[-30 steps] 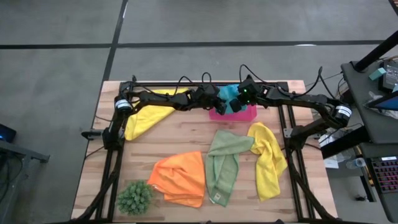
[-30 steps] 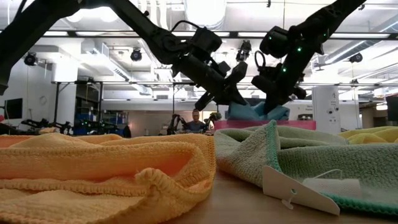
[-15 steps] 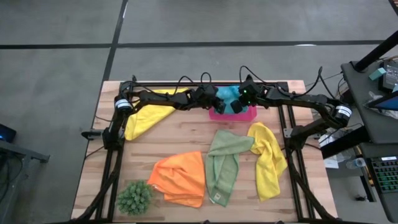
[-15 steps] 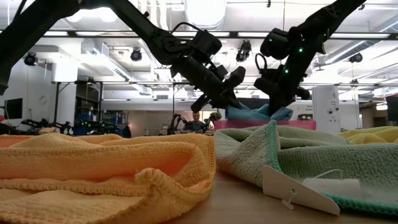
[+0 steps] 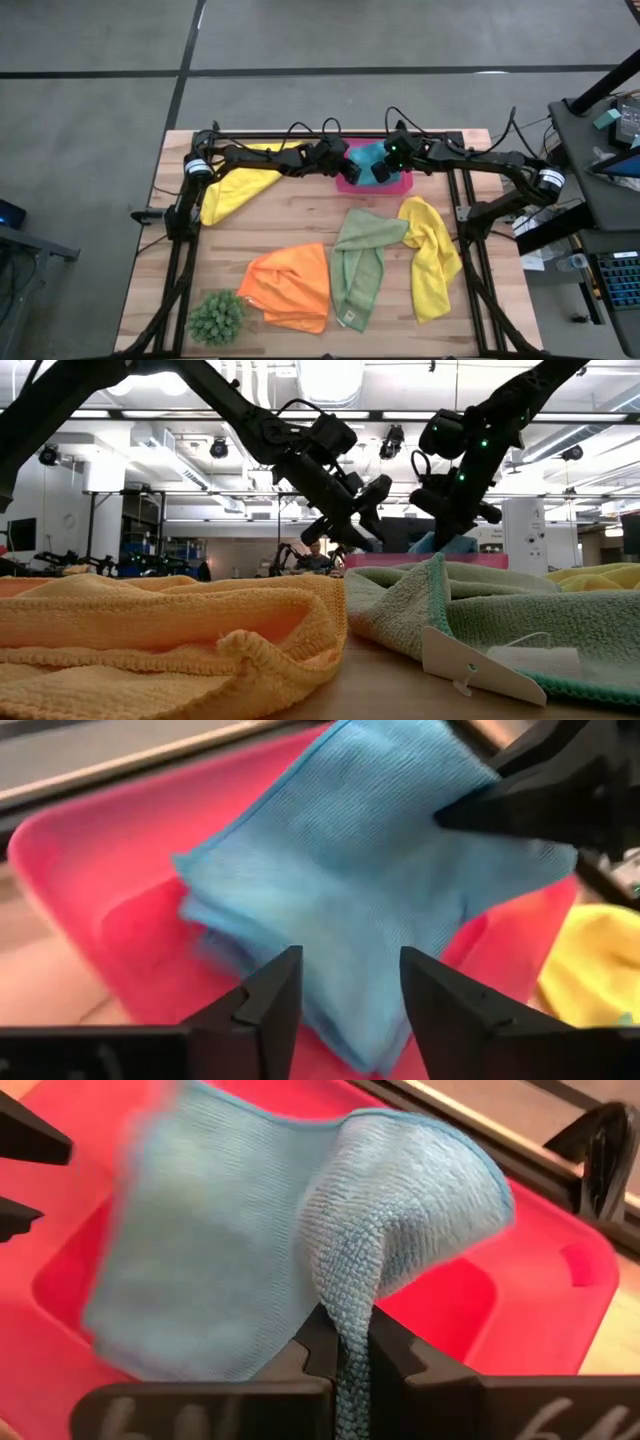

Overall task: Fold microfiber towels
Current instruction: Put the folded blue microfiber cloth into the red bin, then fold the green microfiber cloth

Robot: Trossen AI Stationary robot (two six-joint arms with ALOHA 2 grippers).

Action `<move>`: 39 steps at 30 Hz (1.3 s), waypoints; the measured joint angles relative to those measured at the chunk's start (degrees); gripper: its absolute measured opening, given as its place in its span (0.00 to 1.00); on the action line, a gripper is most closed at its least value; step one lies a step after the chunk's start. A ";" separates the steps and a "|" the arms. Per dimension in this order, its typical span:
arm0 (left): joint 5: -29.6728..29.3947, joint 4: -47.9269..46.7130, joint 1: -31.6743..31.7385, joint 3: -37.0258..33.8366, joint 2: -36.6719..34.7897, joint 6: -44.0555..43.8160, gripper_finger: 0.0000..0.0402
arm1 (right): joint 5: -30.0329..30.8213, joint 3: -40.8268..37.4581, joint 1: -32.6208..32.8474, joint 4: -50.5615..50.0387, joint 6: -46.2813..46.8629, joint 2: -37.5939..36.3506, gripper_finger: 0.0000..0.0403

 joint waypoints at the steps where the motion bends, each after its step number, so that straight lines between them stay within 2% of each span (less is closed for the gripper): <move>1: 0.01 -0.93 0.00 0.00 0.00 -0.01 0.40 | -0.01 -0.22 0.00 -0.05 0.21 0.25 0.03; 6: 0.00 -3.79 0.00 0.02 -0.05 0.04 0.43 | 0.01 -0.93 0.00 -0.62 1.13 1.40 0.03; 16: 0.00 -3.64 0.09 0.20 -0.28 0.04 0.43 | 0.08 -0.86 0.00 -1.27 1.34 1.40 0.04; 19: 0.00 -3.64 0.07 0.20 -0.28 0.05 0.43 | 0.18 -0.86 0.00 -1.40 1.25 1.40 0.10; 22: 0.02 -3.55 0.07 0.20 -0.28 0.44 0.43 | 1.70 -0.84 0.00 -1.71 1.20 1.38 0.20; 26: 0.02 -3.57 0.07 0.20 -0.40 1.06 0.43 | 5.82 0.60 0.00 -5.73 1.14 1.33 0.33; 30: 0.07 -3.80 0.04 0.20 -1.64 2.94 0.43 | 6.56 3.09 0.00 -9.31 0.14 0.98 0.43; 34: 0.32 -4.24 -0.13 0.20 -3.73 5.08 0.43 | 6.54 5.43 0.00 -11.41 -1.36 0.66 0.48; 39: 1.54 -6.91 -2.14 0.15 -7.02 11.35 0.43 | 4.59 5.70 0.52 -11.74 -3.71 -1.95 0.48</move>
